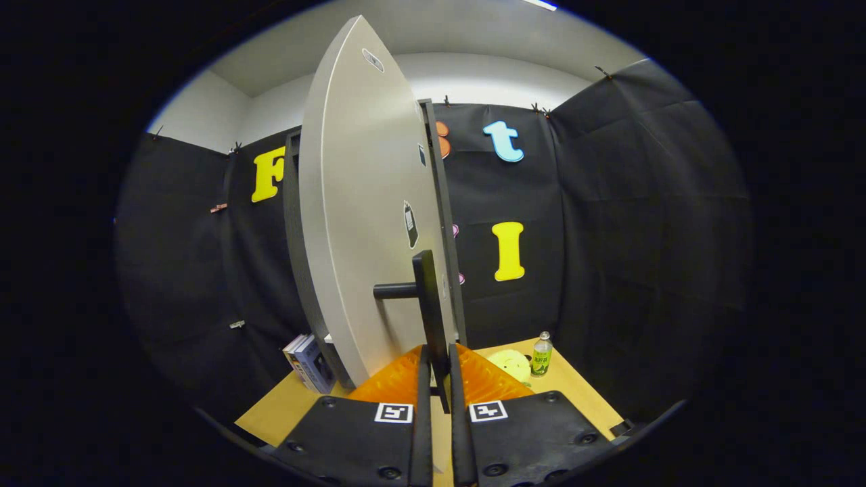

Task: Open the shoe cabinet door, grab the shoes and put them into the shoe cabinet, then close the shoe cabinet door.

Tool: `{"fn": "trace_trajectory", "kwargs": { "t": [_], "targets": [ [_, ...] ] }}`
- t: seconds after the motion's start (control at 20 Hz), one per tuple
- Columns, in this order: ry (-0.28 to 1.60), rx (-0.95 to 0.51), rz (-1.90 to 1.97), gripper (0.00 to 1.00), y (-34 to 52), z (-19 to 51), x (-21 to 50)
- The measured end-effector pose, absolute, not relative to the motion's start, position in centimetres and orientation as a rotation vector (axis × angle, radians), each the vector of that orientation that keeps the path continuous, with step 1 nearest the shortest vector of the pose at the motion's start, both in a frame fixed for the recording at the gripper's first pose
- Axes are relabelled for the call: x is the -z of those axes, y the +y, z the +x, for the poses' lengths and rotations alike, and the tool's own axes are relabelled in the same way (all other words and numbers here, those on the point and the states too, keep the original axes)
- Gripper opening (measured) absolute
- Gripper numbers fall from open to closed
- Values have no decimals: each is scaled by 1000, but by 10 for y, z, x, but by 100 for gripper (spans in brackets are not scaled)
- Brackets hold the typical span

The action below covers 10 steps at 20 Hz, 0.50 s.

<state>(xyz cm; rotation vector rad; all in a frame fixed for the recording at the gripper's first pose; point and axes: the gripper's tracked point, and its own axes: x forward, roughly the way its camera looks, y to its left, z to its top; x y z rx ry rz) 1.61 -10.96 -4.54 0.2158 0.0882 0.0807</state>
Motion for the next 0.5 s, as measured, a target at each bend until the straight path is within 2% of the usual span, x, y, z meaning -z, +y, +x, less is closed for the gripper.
{"fn": "trace_trajectory", "kwargs": {
  "t": [0.05, 0.35, 0.5],
  "targets": [
    [76, -76, 213, 13, -118, 17, 45],
    [42, -57, 190, 13, -147, 13, 40],
    [56, -43, 189, 19, -151, 10, 41]
  ]
}}
